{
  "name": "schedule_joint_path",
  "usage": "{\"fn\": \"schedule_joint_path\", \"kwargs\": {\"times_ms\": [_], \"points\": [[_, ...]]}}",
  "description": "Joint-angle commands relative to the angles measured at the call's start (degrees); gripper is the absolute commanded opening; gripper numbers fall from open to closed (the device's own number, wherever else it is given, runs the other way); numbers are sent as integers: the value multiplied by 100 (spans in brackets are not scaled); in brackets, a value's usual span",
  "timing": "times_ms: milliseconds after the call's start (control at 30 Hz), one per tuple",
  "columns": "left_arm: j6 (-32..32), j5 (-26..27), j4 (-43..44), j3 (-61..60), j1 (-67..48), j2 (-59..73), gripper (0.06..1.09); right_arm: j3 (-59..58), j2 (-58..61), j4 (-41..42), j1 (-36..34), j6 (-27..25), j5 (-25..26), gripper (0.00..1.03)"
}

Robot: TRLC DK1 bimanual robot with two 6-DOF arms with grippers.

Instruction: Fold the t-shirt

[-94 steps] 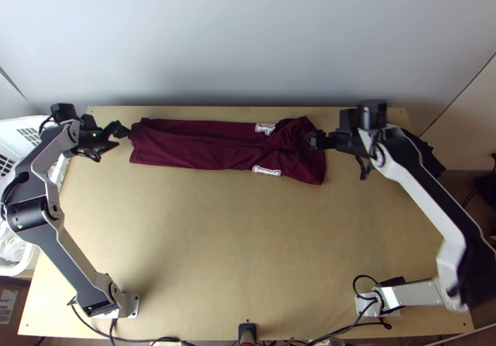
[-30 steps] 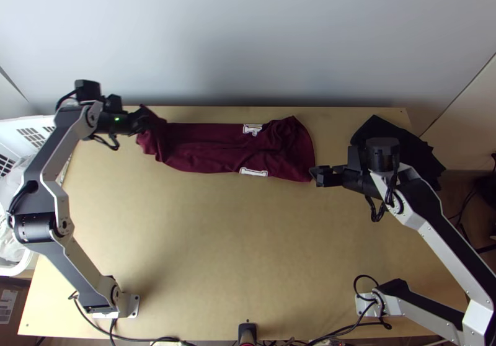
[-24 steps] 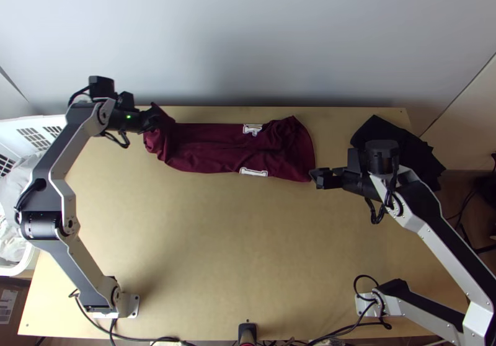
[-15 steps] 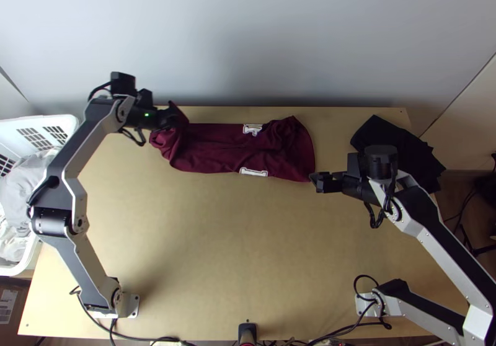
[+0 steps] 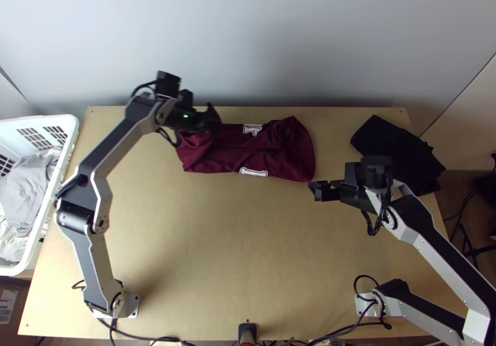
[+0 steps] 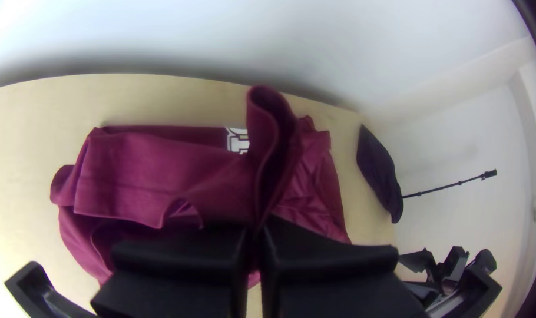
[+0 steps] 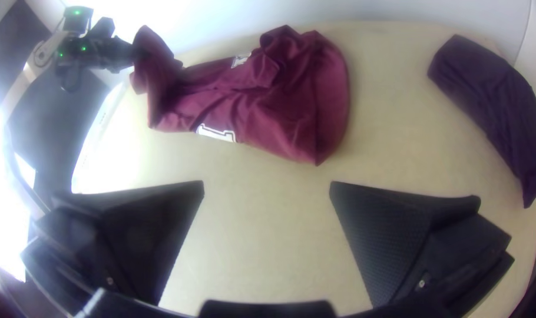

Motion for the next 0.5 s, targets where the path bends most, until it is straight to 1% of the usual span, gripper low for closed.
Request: {"fn": "schedule_joint_path", "kwargs": {"times_ms": [0, 133, 200, 333, 467], "points": [[-270, -62, 103, 504, -684, 326, 9, -438, -146, 298, -18, 14, 1, 99], [-437, -62, 199, 865, -1045, 598, 9, -623, -198, 394, -71, 5, 1, 99], [-604, -71, 208, 1480, -1484, 1038, 9, -816, -242, 509, -80, 5, 1, 99], [-762, -71, 243, 2007, -1765, 1416, 9, -913, -286, 553, -159, 14, 1, 99], [-946, -88, 753, 2122, -2003, 1653, 9, -1036, -348, 605, -229, 31, 1, 99]]}}
